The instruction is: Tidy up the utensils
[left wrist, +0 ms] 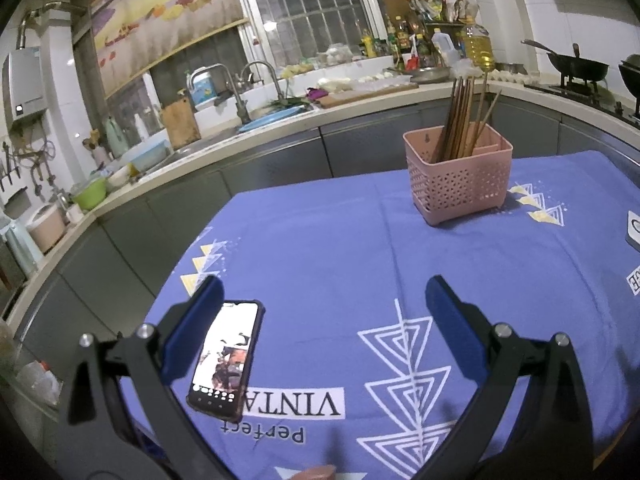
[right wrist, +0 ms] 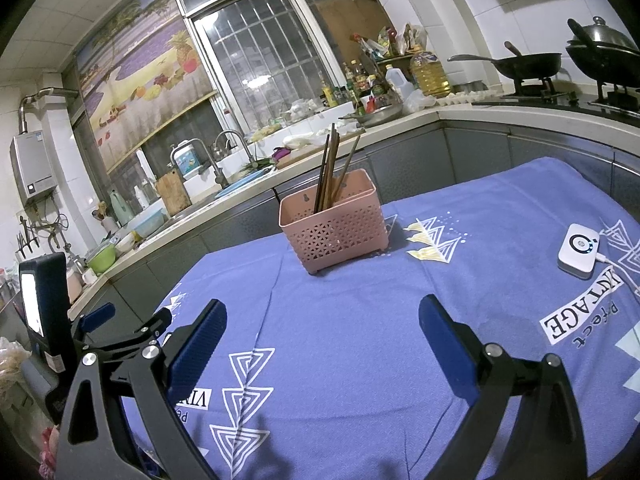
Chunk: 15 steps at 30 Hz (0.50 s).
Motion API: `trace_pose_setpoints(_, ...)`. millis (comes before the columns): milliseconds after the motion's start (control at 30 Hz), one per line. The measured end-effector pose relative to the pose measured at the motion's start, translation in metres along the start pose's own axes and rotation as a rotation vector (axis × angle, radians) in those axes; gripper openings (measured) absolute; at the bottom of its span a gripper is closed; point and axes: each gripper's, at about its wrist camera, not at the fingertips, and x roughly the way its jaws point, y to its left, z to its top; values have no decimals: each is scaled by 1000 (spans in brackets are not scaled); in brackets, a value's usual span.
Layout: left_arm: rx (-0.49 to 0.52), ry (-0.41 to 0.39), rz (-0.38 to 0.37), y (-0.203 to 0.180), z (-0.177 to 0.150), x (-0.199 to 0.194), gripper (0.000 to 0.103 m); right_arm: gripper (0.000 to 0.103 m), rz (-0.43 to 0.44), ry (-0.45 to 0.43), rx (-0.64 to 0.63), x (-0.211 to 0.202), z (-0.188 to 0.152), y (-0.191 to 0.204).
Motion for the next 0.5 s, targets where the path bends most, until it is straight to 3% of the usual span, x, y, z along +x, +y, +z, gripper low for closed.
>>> trace_pose_setpoints(267, -30, 33, -65, 4, -2, 4, 97, 95, -1, 1, 3, 0, 0, 0)
trace_pose_setpoints(500, -4, 39, -42, -2, -2, 3, 97, 95, -1, 0, 4, -1, -2, 2)
